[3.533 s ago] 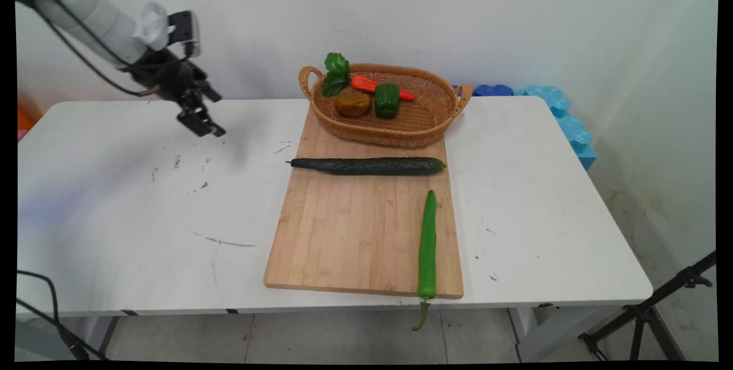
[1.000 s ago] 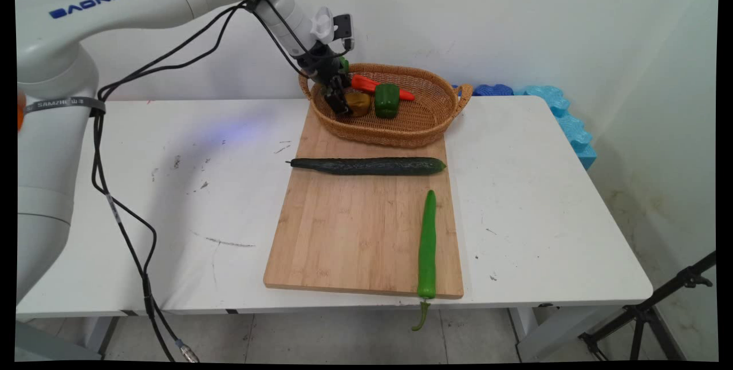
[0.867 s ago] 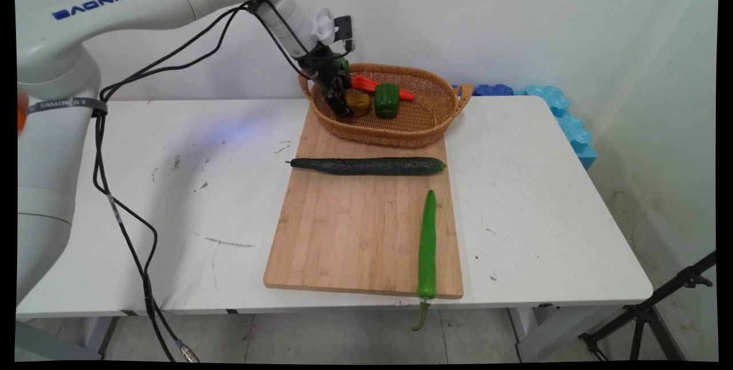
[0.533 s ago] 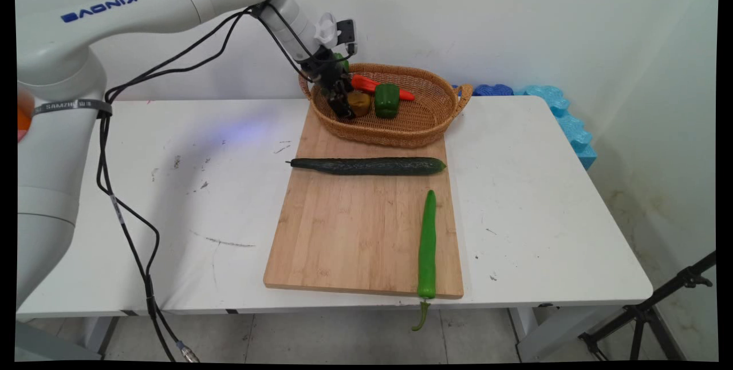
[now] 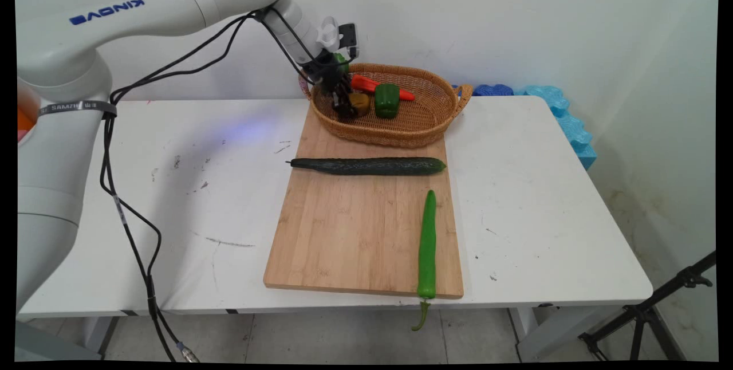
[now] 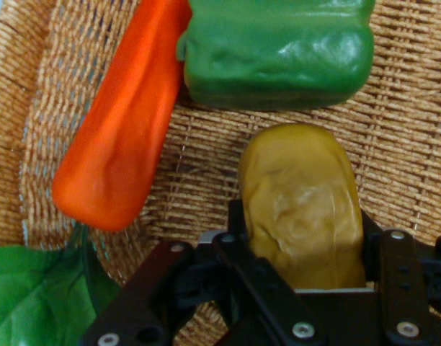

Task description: Place the picked object on the cutting board

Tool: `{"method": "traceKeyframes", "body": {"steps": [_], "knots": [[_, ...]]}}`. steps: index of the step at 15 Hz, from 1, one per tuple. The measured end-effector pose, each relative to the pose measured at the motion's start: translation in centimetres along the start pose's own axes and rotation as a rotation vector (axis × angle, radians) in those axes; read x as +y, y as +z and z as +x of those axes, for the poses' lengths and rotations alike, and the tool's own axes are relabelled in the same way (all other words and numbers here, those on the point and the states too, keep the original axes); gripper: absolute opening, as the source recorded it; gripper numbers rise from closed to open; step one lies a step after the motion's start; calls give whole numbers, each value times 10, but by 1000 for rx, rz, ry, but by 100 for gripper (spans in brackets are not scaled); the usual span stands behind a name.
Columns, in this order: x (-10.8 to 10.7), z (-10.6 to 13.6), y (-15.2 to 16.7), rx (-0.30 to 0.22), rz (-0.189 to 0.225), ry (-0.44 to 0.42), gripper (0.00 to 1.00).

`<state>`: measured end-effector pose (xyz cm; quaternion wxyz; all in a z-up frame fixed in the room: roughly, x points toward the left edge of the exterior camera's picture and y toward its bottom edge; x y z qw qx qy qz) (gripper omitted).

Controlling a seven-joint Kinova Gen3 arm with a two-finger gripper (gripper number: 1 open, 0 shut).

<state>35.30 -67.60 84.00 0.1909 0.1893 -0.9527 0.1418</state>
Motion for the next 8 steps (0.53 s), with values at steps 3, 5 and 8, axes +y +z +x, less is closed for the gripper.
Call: {"method": "traceKeyframes", "body": {"steps": [3, 5, 8], "knots": [[-1, 1, -1, 0, 5, 4, 0], [-2, 2, -4, 3, 9, 12, 0], [-1, 5, -14, 13, 15, 27, 0]]}}
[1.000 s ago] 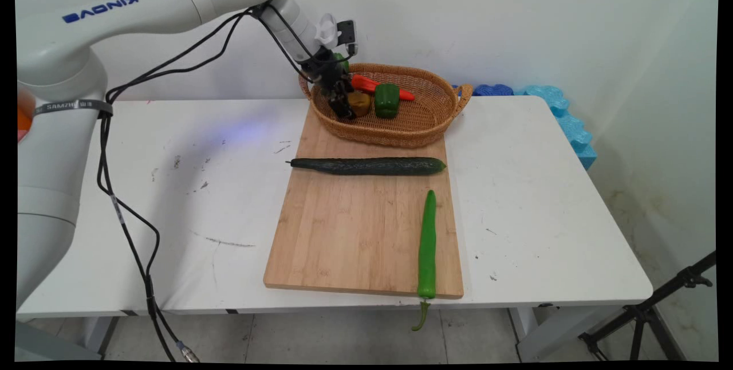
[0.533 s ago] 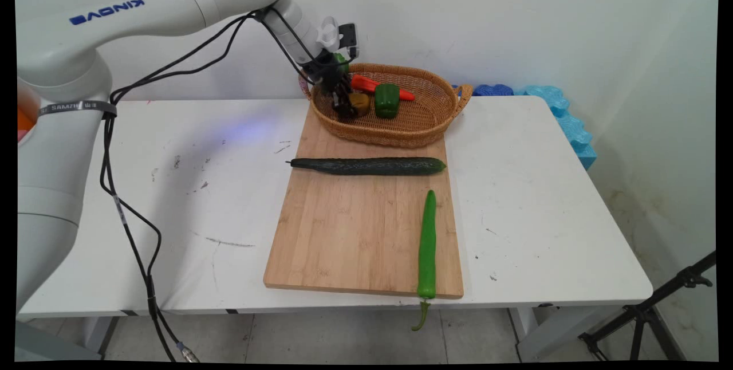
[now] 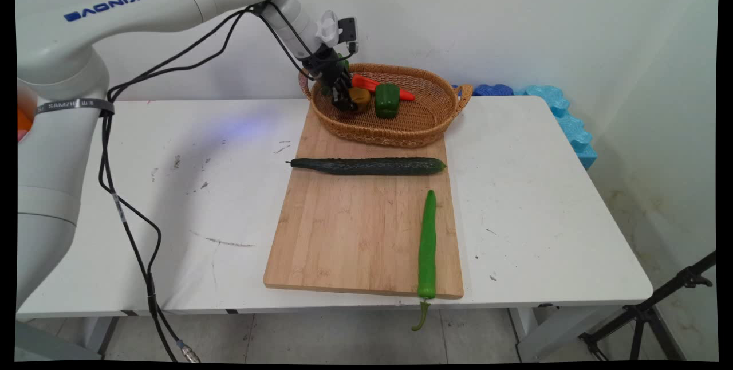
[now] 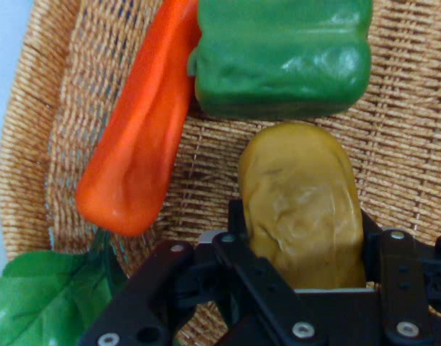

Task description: Place the picked object on the cutting board

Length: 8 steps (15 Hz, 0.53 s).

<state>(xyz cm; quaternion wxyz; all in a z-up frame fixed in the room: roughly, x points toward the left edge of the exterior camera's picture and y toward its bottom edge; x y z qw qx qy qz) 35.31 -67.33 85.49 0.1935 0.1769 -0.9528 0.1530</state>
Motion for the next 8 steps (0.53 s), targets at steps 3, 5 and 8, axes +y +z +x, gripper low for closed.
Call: {"method": "traceKeyframes", "body": {"steps": [3, 5, 8], "knots": [[3, 3, -11, 10, 6, 9, 0], [5, 5, -20, 15, 13, 10, 0], [13, 7, -40, 26, 25, 0, 0]]}}
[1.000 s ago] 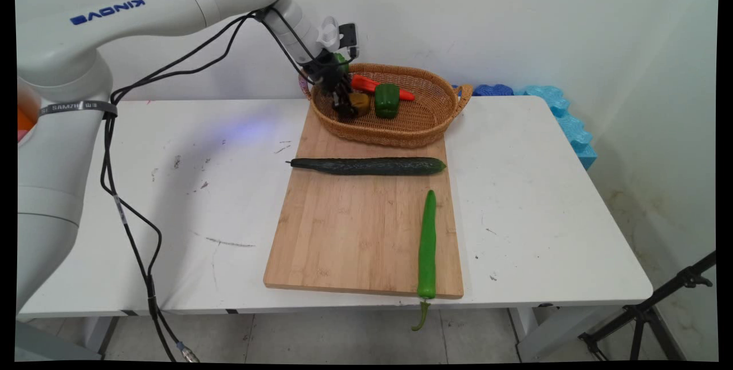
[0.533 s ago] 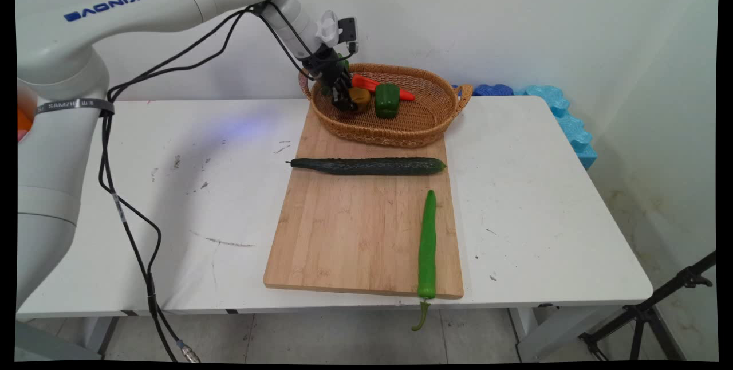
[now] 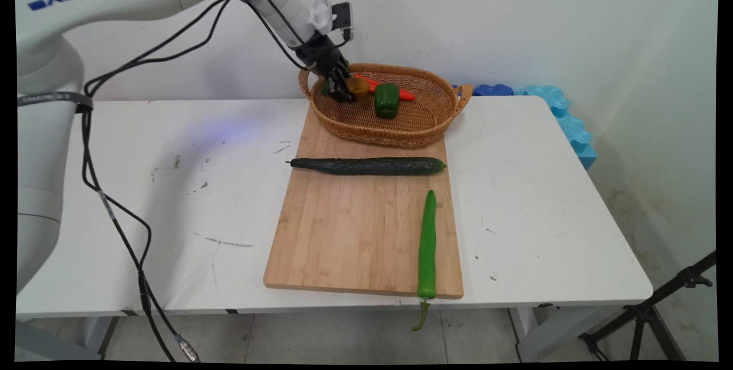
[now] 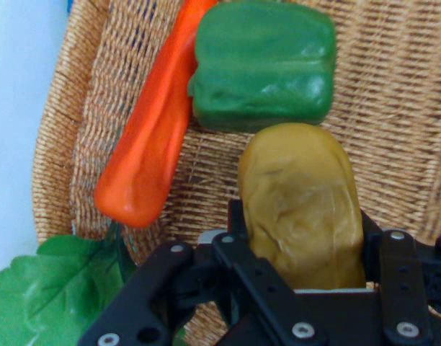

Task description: Place the picked object on the cutting board

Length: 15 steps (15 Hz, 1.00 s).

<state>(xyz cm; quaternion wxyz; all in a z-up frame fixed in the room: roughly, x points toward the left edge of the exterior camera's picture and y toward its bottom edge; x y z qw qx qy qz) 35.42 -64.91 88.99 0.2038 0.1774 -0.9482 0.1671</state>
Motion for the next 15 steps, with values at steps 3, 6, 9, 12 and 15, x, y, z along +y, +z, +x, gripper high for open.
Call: {"method": "traceKeyframes", "body": {"steps": [3, 6, 9, 12, 15], "knots": [[9, 3, -15, 11, 6, -18, 0], [22, 6, -31, 25, 7, -45, 0], [42, 7, -51, 40, -3, -81, 0], [68, 6, -67, 48, -29, -108, 0], [94, 4, -77, 54, -60, -124, 0]]}}
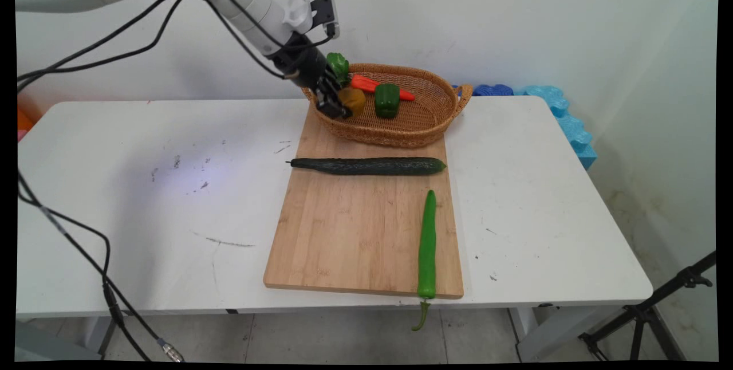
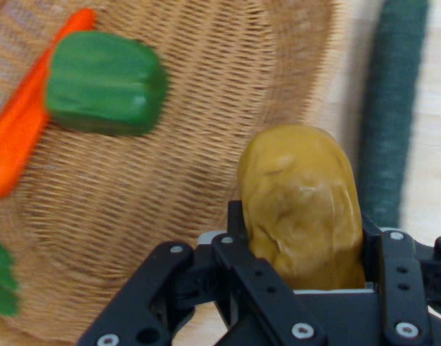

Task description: Place the picked object on the cutting board

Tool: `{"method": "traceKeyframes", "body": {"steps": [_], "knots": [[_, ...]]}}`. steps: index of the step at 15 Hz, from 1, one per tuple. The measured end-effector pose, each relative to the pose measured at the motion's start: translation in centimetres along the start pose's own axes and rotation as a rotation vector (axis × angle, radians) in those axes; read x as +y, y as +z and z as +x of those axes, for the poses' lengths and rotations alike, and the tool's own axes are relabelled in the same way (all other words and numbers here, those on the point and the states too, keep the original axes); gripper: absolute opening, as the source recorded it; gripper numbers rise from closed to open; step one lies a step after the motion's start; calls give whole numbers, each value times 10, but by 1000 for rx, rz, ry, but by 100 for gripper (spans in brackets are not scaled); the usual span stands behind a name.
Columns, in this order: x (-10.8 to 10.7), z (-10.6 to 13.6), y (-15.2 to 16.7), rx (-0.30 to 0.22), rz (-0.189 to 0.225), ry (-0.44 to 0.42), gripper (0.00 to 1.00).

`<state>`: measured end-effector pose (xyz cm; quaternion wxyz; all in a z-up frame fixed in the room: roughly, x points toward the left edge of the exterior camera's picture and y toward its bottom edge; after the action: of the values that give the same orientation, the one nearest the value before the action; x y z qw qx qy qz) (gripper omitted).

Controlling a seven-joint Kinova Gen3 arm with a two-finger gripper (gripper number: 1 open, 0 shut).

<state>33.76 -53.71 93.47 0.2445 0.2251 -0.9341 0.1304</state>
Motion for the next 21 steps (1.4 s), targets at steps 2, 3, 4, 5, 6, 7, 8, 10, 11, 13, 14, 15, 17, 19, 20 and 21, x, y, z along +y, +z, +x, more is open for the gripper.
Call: {"method": "traceKeyframes", "body": {"steps": [2, 3, 4, 5, 6, 7, 8, 10, 11, 13, 14, 15, 17, 19, 20, 21], "knots": [[21, -4, -4, 2, -26, -11, 0], [27, -5, -4, 2, -34, -15, 0], [37, -7, -5, 3, -45, -20, 0], [47, -9, -5, 3, -58, -26, 0], [57, -10, -4, 4, -68, -31, 0], [65, -12, -2, 5, -76, -33, 0], [70, -13, 0, 6, -80, -34, 0], [84, -15, 7, 9, -92, -39, 0], [91, -16, 12, 11, -97, -44, 0], [101, -18, 20, 13, -105, -50, 0], [107, -18, 25, 15, -109, -53, 0], [110, -19, 29, 16, -112, -55, 0], [120, -19, 41, 20, -117, -61, 0], [129, -19, 51, 24, -117, -66, 0], [131, -19, 55, 25, -117, -68, 0], [134, -19, 60, 26, -118, -69, 0]]}}
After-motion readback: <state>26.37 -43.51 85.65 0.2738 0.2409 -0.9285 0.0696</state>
